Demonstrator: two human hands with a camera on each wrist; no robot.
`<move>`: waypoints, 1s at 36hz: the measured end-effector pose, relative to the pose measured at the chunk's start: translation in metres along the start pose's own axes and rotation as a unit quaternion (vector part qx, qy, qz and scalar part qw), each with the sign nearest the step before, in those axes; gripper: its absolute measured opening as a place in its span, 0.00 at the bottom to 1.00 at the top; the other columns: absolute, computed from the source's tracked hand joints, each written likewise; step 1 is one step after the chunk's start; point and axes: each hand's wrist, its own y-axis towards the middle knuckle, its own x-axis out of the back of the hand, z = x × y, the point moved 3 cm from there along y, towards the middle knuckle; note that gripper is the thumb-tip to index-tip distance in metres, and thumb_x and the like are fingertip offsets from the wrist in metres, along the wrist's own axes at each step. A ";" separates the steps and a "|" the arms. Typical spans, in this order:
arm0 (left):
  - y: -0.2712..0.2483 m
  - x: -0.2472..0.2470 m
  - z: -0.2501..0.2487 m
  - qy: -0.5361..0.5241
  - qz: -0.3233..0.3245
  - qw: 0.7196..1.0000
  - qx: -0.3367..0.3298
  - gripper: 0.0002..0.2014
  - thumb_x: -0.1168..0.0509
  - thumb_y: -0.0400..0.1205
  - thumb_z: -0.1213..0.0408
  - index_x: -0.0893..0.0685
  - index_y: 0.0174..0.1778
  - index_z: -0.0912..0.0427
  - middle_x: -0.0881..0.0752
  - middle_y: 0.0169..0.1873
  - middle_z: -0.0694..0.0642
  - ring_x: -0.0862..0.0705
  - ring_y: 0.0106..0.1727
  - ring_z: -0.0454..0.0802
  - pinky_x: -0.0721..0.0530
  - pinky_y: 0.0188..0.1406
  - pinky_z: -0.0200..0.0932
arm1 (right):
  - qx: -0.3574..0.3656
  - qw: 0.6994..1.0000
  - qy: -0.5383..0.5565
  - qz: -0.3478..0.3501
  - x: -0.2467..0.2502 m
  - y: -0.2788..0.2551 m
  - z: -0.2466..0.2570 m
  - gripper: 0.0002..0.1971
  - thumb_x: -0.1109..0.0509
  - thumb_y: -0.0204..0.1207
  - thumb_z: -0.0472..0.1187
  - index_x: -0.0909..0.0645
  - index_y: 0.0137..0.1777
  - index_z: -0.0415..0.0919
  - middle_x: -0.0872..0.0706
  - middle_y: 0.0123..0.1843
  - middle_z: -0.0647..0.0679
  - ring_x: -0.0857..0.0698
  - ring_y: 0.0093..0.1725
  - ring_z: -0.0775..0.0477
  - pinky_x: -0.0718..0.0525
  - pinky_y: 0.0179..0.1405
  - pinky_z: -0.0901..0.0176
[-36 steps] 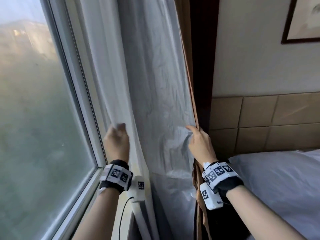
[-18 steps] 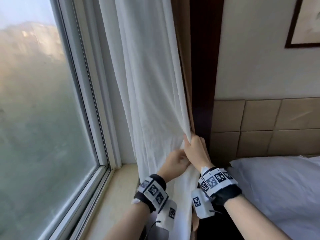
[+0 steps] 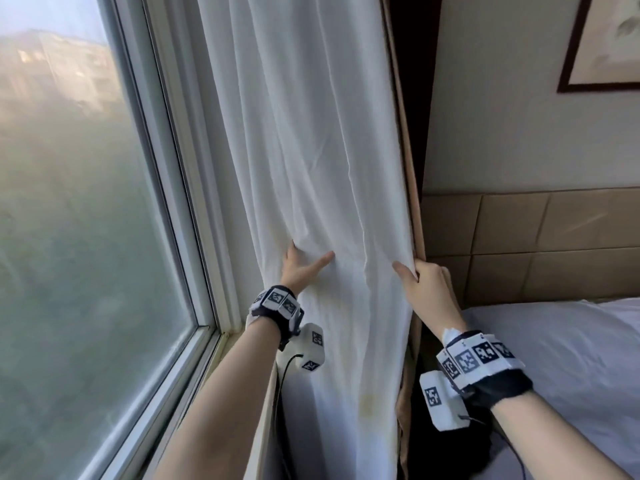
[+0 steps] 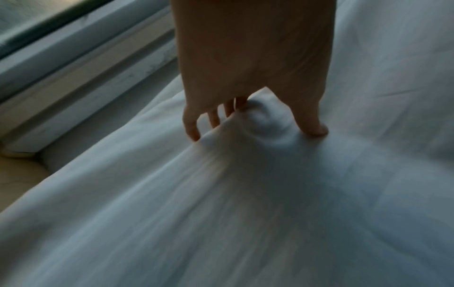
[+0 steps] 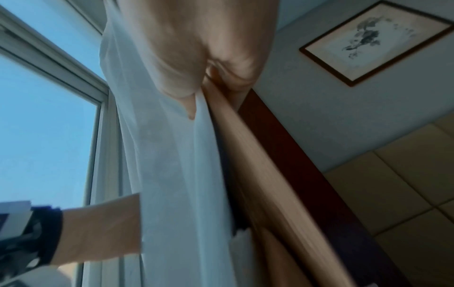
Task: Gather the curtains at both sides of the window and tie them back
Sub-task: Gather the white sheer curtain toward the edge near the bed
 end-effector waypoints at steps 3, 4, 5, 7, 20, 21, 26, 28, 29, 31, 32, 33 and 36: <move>0.000 -0.011 -0.010 -0.073 -0.012 0.997 -0.017 0.15 0.24 0.74 0.55 0.20 0.51 0.54 0.15 0.50 0.54 0.14 0.53 0.55 0.14 0.48 0.44 | -0.013 1.000 -0.010 -0.021 0.005 -0.003 -0.003 0.13 0.33 0.81 0.40 0.16 0.41 0.30 0.14 0.34 0.42 0.18 0.30 0.48 0.23 0.33 0.60; 0.000 -0.014 -0.011 -0.075 -0.018 0.997 -0.027 0.12 0.25 0.75 0.56 0.19 0.48 0.54 0.14 0.46 0.55 0.13 0.50 0.55 0.13 0.46 0.45 | -0.017 0.999 -0.014 -0.028 0.006 -0.004 -0.005 0.12 0.33 0.82 0.39 0.17 0.41 0.30 0.15 0.33 0.43 0.20 0.28 0.50 0.25 0.32 0.62; 0.001 -0.016 -0.011 -0.070 -0.026 0.997 -0.037 0.11 0.25 0.75 0.56 0.18 0.45 0.56 0.15 0.41 0.54 0.13 0.45 0.54 0.14 0.41 0.44 | -0.017 0.999 -0.024 -0.035 0.008 -0.004 -0.007 0.12 0.34 0.82 0.38 0.17 0.43 0.29 0.15 0.35 0.42 0.20 0.29 0.49 0.26 0.34 0.64; 0.001 -0.016 -0.012 -0.064 -0.051 0.994 -0.065 0.13 0.25 0.75 0.57 0.22 0.36 0.57 0.23 0.29 0.49 0.21 0.32 0.48 0.23 0.29 0.39 | -0.010 0.997 -0.057 -0.050 0.012 -0.004 -0.011 0.10 0.37 0.83 0.36 0.17 0.53 0.29 0.12 0.42 0.36 0.15 0.37 0.38 0.24 0.37 0.65; -0.052 -0.013 -0.004 0.000 -0.241 0.959 -0.145 0.15 0.30 0.77 0.60 0.26 0.35 0.67 0.28 0.24 0.53 0.33 0.26 0.47 0.35 0.23 0.36 | 0.080 0.984 -0.152 -0.036 0.017 -0.004 0.001 0.51 0.47 0.75 0.22 0.61 0.75 0.82 0.24 0.42 0.41 0.20 0.37 0.36 0.21 0.41 0.52; -0.059 -0.013 -0.005 0.006 -0.249 0.957 -0.150 0.15 0.31 0.78 0.60 0.27 0.34 0.66 0.30 0.24 0.52 0.33 0.26 0.47 0.35 0.24 0.37 | 0.086 0.982 -0.168 -0.032 0.015 -0.005 0.003 0.52 0.49 0.74 0.21 0.60 0.75 0.82 0.22 0.48 0.38 0.19 0.40 0.33 0.19 0.43 0.49; -0.081 -0.020 -0.014 0.055 -0.241 0.952 -0.182 0.15 0.36 0.80 0.66 0.34 0.32 0.62 0.34 0.22 0.51 0.36 0.24 0.50 0.35 0.24 0.48 | 0.101 0.971 -0.216 0.007 0.002 -0.005 0.000 0.42 0.50 0.73 0.21 0.36 0.78 0.65 0.23 0.65 0.29 0.16 0.49 0.25 0.15 0.49 0.41; -0.095 -0.031 -0.024 0.086 -0.213 0.949 -0.215 0.13 0.36 0.79 0.67 0.33 0.33 0.63 0.31 0.23 0.53 0.33 0.24 0.54 0.31 0.24 0.52 | 0.098 0.971 -0.217 0.004 -0.003 -0.005 0.000 0.35 0.46 0.73 0.21 0.26 0.75 0.54 0.19 0.59 0.30 0.15 0.46 0.26 0.15 0.46 0.42; -0.103 -0.038 -0.029 0.090 -0.191 0.949 -0.235 0.12 0.36 0.79 0.67 0.32 0.33 0.63 0.29 0.22 0.54 0.30 0.25 0.56 0.29 0.25 0.53 | 0.094 0.973 -0.212 -0.002 -0.005 -0.006 0.002 0.32 0.44 0.74 0.22 0.24 0.73 0.51 0.17 0.54 0.30 0.15 0.45 0.27 0.15 0.44 0.43; -0.117 -0.055 -0.041 0.082 -0.141 0.945 -0.283 0.12 0.35 0.79 0.66 0.30 0.33 0.62 0.26 0.22 0.52 0.27 0.24 0.53 0.26 0.25 0.50 | 0.077 0.981 -0.176 -0.003 -0.010 -0.009 0.004 0.28 0.41 0.75 0.26 0.22 0.72 0.48 0.13 0.50 0.33 0.14 0.47 0.29 0.14 0.46 0.44; -0.121 -0.063 -0.046 0.066 -0.118 0.944 -0.302 0.12 0.34 0.79 0.66 0.29 0.33 0.61 0.26 0.22 0.51 0.27 0.24 0.49 0.26 0.25 0.48 | 0.060 0.989 -0.134 -0.002 -0.013 -0.011 0.004 0.26 0.41 0.76 0.28 0.22 0.72 0.49 0.12 0.51 0.35 0.14 0.50 0.31 0.14 0.50 0.45; -0.124 -0.069 -0.053 0.047 -0.098 0.944 -0.310 0.12 0.33 0.79 0.66 0.28 0.33 0.59 0.25 0.23 0.49 0.27 0.24 0.44 0.26 0.25 0.43 | 0.038 0.996 -0.079 0.004 -0.015 -0.012 0.004 0.26 0.41 0.76 0.30 0.21 0.71 0.50 0.11 0.55 0.39 0.13 0.54 0.36 0.14 0.56 0.47; -0.120 -0.081 -0.060 -0.017 -0.009 0.961 -0.277 0.01 0.34 0.79 0.69 0.19 0.42 0.60 0.17 0.31 0.50 0.20 0.32 0.38 0.22 0.34 0.36 | -0.025 0.989 0.143 0.034 -0.014 -0.014 0.007 0.23 0.43 0.77 0.32 0.18 0.67 0.52 0.12 0.61 0.54 0.16 0.64 0.52 0.20 0.67 0.55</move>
